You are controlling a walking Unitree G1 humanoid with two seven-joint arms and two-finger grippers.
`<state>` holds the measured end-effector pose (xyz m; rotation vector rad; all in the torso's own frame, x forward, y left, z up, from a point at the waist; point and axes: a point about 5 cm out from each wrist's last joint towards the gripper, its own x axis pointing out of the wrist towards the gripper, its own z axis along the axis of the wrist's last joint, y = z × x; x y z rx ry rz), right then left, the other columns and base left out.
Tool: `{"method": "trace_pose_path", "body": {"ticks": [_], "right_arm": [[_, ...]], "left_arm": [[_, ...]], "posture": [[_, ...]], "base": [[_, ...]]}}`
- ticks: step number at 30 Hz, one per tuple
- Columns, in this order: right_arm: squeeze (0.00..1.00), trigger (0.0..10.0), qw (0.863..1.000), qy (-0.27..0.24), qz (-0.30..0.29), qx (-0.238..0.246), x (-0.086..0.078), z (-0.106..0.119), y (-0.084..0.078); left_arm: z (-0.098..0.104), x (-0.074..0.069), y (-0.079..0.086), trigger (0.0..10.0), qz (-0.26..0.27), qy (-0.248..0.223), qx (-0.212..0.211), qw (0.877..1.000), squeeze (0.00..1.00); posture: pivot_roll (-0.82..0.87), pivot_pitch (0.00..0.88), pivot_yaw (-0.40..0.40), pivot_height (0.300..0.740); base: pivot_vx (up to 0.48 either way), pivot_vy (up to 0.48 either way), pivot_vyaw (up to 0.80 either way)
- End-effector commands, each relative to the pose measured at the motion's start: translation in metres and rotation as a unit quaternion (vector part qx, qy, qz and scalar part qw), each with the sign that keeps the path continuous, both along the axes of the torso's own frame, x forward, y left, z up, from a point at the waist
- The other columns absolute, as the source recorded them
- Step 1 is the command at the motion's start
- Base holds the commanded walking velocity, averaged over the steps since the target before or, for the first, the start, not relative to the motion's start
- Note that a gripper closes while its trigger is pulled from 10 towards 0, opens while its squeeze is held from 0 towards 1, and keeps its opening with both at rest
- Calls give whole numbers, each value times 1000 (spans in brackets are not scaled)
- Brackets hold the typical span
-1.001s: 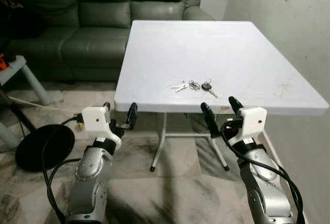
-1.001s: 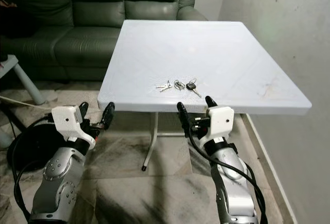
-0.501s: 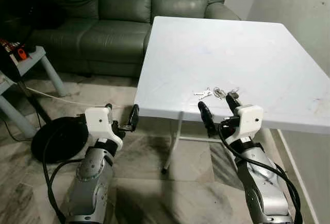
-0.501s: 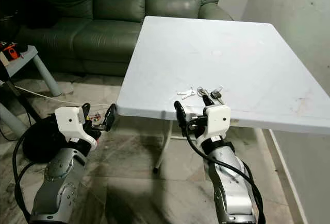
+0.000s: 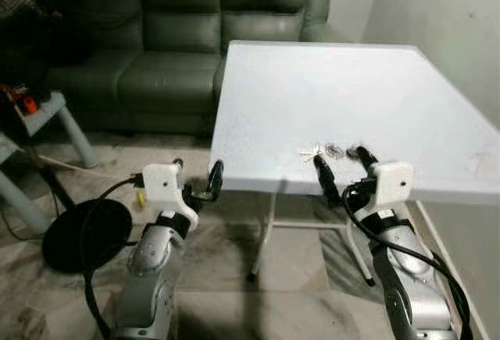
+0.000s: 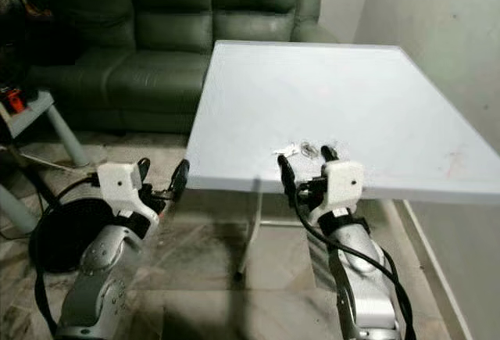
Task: Hang keys on a hook
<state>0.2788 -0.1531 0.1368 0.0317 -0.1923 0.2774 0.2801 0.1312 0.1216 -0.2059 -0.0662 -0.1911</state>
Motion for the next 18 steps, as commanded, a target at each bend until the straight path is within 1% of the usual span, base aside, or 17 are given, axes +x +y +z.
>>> {"method": "trace_pose_path", "body": {"ticks": [1,18], "right_arm": [[0,10000,1000,-15,14,2,2,8,6],[0,10000,1000,-14,16,3,0,9,6]], "left_arm": [[2,1,7,10000,14,-1,-1,1000,0],[2,-1,6,10000,17,4,-9,1000,0]], "posture": [[32,0,-36,715],[29,0,-38,715]], "base": [[371,292,0],[374,290,0]]}}
